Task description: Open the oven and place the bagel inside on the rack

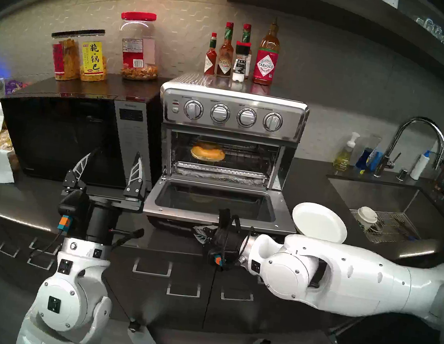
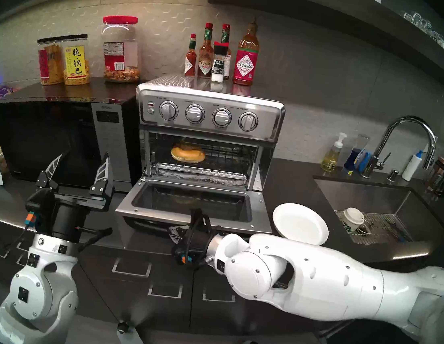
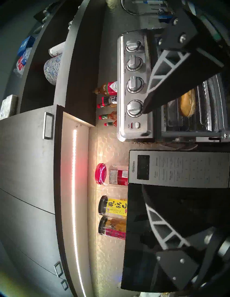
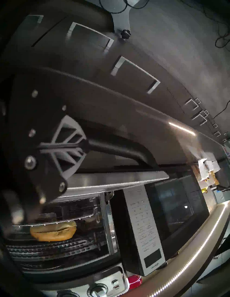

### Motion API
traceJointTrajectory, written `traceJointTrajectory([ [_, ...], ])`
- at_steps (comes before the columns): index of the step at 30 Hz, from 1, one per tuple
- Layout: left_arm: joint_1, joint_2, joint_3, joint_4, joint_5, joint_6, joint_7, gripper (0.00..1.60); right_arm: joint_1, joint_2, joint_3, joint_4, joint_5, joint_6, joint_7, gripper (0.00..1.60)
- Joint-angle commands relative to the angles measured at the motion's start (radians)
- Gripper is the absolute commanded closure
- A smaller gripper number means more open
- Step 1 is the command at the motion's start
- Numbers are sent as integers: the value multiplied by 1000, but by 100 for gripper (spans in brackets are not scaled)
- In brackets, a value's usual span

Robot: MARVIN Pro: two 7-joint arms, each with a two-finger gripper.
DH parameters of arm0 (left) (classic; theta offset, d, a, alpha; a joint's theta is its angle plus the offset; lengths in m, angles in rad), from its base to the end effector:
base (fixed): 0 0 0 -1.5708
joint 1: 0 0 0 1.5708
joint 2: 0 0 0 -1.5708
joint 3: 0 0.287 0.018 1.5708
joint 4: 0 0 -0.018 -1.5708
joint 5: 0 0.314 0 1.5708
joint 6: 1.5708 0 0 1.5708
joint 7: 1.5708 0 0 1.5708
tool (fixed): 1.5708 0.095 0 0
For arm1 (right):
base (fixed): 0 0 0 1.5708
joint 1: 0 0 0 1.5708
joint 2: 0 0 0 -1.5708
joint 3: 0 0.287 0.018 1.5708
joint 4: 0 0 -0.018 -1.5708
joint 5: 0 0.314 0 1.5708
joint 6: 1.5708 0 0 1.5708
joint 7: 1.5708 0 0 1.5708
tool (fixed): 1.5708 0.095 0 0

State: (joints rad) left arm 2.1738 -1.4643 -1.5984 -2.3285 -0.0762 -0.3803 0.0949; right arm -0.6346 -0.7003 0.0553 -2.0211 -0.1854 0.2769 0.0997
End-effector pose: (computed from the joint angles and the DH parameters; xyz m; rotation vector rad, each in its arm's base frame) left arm 0.2474 0.0197 -0.1666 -1.5470 -0.0525 -2.7131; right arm 0.3365 0.1432 -0.2257 1.1143 2.2215 1.6463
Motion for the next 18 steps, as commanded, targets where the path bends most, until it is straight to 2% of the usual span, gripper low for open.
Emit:
traceJointTrajectory([
  [1, -3, 1, 1, -16, 1, -4, -1, 0, 105, -23, 128, 84, 0, 43, -40, 160],
  [12, -5, 1, 1, -15, 1, -4, -1, 0, 128, -33, 175, 112, 3, 35, -18, 160],
  [18, -5, 1, 1, -16, 1, -4, -1, 0, 137, -17, 204, 92, 16, 49, 5, 160],
])
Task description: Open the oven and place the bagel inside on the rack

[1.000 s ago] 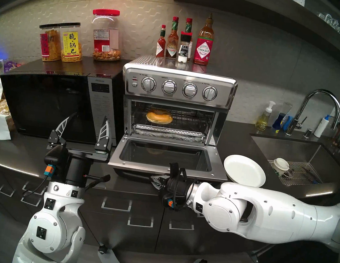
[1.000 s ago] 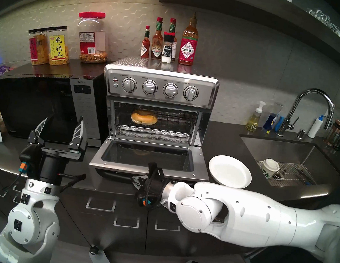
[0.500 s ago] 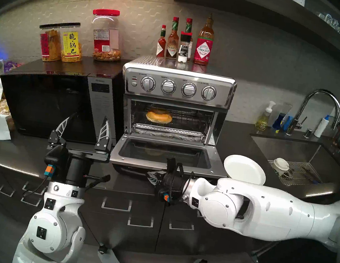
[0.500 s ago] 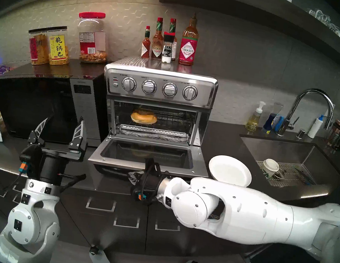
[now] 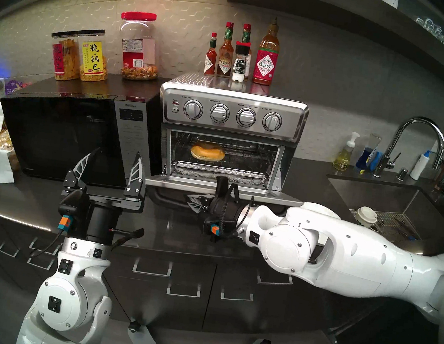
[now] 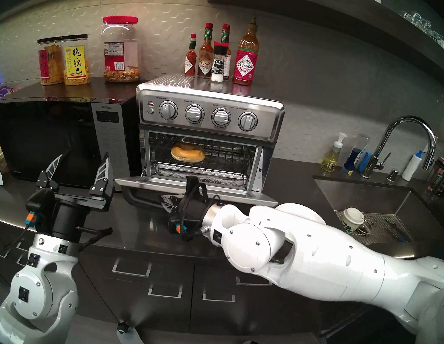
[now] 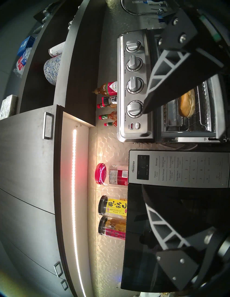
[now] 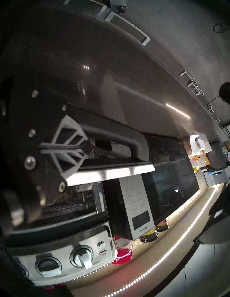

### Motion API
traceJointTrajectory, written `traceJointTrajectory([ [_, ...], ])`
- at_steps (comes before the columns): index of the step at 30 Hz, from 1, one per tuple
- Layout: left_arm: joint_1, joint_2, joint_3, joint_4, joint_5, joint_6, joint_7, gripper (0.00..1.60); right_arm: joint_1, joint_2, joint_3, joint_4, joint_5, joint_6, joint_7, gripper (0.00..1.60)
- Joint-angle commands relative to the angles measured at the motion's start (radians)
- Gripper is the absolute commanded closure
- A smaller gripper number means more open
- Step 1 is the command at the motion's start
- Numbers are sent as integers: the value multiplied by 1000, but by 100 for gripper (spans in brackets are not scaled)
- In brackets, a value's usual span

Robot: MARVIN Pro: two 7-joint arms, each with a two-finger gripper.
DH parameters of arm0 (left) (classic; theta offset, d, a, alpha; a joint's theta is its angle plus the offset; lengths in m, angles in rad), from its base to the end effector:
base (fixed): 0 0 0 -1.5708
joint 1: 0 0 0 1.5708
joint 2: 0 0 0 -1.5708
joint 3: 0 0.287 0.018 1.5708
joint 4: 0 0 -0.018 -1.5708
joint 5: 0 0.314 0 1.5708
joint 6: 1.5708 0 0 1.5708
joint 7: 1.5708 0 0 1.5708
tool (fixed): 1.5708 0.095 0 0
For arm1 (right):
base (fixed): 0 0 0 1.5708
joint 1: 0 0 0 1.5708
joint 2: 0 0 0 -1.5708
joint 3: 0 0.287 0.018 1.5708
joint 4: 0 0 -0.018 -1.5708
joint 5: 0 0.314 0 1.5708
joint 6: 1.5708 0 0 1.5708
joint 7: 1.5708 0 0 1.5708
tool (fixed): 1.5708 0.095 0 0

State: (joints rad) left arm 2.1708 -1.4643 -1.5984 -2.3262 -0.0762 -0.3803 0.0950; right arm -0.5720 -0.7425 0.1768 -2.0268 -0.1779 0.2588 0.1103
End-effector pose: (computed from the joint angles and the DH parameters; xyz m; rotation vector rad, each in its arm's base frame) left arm 0.2481 0.0198 -0.1667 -1.5459 -0.0527 -2.7134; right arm 0.3642 0.1588 -0.1576 0.9736 2.0885 1.7921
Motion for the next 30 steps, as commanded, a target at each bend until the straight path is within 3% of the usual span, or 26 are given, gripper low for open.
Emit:
traceJointTrajectory([
  [1, -2, 1, 1, -18, 1, -4, -1, 0, 77, 23, 87, 105, 10, 66, -3, 160],
  [13, -3, 1, 1, -17, 1, -4, -1, 0, 161, 28, 140, 142, 52, 52, 156, 160],
  [27, 0, 1, 1, -22, 1, -4, -1, 0, 260, -70, 138, 285, 40, 77, 312, 160],
  [30, 2, 1, 1, -24, 1, -3, -1, 0, 285, -86, 141, 335, 46, 55, 348, 160],
])
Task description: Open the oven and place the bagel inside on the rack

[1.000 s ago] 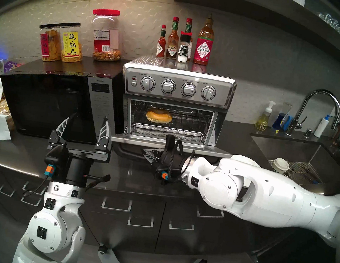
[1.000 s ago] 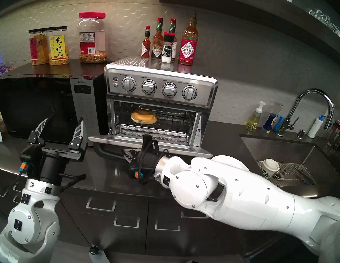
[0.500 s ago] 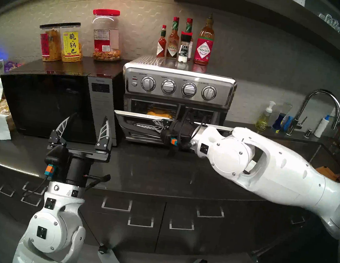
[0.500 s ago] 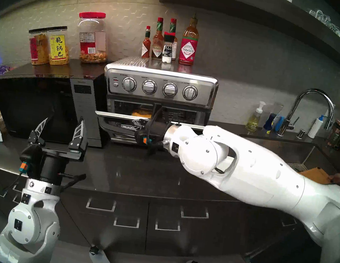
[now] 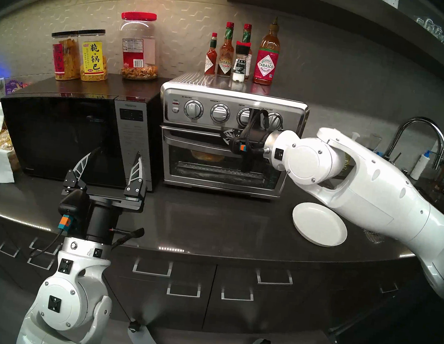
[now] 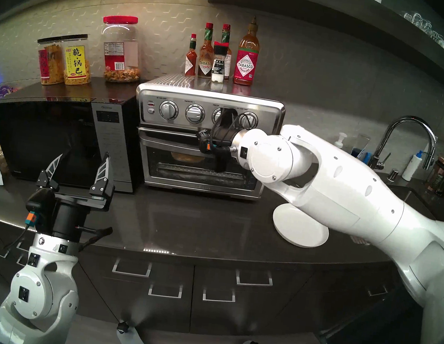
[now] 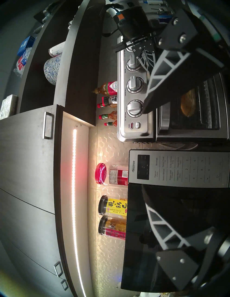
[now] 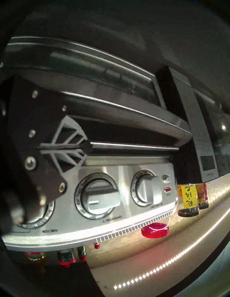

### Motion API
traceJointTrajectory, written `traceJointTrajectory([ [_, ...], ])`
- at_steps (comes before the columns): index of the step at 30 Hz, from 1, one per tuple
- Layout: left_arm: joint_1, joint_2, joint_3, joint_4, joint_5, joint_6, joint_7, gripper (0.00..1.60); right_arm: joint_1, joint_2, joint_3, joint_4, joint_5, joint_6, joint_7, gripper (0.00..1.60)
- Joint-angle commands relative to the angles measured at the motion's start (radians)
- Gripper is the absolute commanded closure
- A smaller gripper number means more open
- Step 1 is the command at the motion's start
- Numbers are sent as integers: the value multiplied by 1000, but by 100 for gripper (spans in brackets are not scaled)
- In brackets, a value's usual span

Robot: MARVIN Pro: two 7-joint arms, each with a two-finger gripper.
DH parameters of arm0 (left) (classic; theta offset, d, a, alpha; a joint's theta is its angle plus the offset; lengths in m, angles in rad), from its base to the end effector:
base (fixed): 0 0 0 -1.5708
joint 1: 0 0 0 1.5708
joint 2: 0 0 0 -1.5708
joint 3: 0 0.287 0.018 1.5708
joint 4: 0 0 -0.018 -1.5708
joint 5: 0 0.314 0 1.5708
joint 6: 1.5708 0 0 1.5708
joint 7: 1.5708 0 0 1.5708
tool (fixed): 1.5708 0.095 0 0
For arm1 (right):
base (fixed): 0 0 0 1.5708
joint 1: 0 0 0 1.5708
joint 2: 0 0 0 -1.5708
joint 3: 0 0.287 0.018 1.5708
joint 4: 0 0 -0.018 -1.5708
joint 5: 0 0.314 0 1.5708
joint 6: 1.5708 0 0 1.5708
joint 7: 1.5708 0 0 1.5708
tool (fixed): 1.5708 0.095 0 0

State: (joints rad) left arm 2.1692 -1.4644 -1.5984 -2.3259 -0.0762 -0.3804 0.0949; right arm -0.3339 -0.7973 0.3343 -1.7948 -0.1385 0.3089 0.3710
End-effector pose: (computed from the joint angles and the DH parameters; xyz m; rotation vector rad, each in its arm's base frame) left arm 0.2484 0.0198 -0.1664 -1.5440 -0.0527 -2.7146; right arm 0.4690 0.1169 -0.0481 1.0348 1.9194 1.5682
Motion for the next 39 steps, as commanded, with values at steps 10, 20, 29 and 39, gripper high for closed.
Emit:
traceJointTrajectory([
  [10, 5, 1, 1, -25, 1, -3, -1, 0, 26, 96, 72, -23, 48, -26, 138, 160],
  [20, 4, 1, 1, -23, 1, -4, -1, 0, -43, 219, 192, -166, 58, 5, 129, 160],
  [29, 3, 1, 1, -23, 1, -4, -1, 0, -138, 300, 287, -236, 67, 30, 120, 160],
  [39, 1, 1, 1, -19, 1, -4, -1, 0, -248, 430, 371, -300, 120, 48, 89, 160],
])
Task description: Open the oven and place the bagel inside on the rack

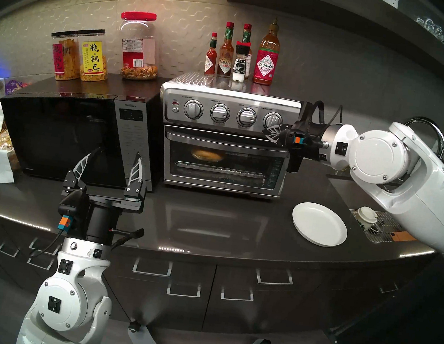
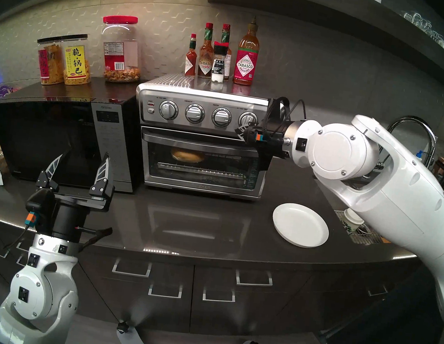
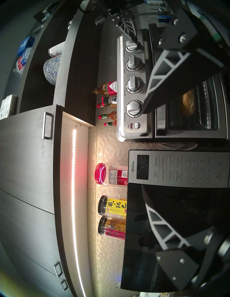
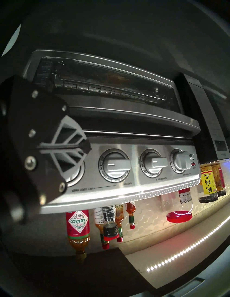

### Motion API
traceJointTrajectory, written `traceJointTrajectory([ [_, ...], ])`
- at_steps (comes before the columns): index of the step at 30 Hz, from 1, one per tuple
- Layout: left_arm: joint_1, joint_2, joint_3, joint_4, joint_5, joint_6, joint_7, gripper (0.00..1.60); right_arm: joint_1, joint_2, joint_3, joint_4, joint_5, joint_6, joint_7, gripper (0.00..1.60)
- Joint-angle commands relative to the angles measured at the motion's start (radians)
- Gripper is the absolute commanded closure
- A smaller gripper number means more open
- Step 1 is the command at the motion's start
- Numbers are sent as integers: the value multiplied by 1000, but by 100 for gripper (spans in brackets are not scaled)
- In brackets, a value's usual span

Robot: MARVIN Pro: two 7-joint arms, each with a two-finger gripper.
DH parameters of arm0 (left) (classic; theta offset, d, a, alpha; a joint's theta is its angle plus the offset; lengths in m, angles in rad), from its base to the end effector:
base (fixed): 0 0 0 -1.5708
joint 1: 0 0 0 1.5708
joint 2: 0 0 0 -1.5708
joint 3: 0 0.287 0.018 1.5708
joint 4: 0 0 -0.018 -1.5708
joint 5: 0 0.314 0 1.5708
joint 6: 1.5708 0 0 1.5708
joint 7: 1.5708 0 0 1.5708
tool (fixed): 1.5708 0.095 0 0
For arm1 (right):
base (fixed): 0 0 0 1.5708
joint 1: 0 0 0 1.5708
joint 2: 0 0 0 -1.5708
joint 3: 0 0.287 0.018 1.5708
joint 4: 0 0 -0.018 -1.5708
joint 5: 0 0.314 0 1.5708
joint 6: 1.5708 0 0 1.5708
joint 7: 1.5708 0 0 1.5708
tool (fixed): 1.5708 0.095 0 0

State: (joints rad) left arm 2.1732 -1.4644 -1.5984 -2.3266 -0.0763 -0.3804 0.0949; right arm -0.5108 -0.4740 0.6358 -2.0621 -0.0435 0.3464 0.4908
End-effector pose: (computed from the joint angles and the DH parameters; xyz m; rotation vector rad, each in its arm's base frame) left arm 0.2476 0.0197 -0.1672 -1.5485 -0.0528 -2.7121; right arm 0.4146 0.0256 -0.0089 1.1706 1.8408 1.5267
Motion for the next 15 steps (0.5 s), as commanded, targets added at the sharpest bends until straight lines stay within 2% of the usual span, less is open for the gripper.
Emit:
traceJointTrajectory([
  [1, -3, 1, 1, -18, 1, -4, -1, 0, -80, 116, 76, -35, 26, 11, -34, 160],
  [15, -6, 1, 1, -13, 1, -4, -1, 0, -203, 274, 121, -11, 102, 29, -91, 160],
])
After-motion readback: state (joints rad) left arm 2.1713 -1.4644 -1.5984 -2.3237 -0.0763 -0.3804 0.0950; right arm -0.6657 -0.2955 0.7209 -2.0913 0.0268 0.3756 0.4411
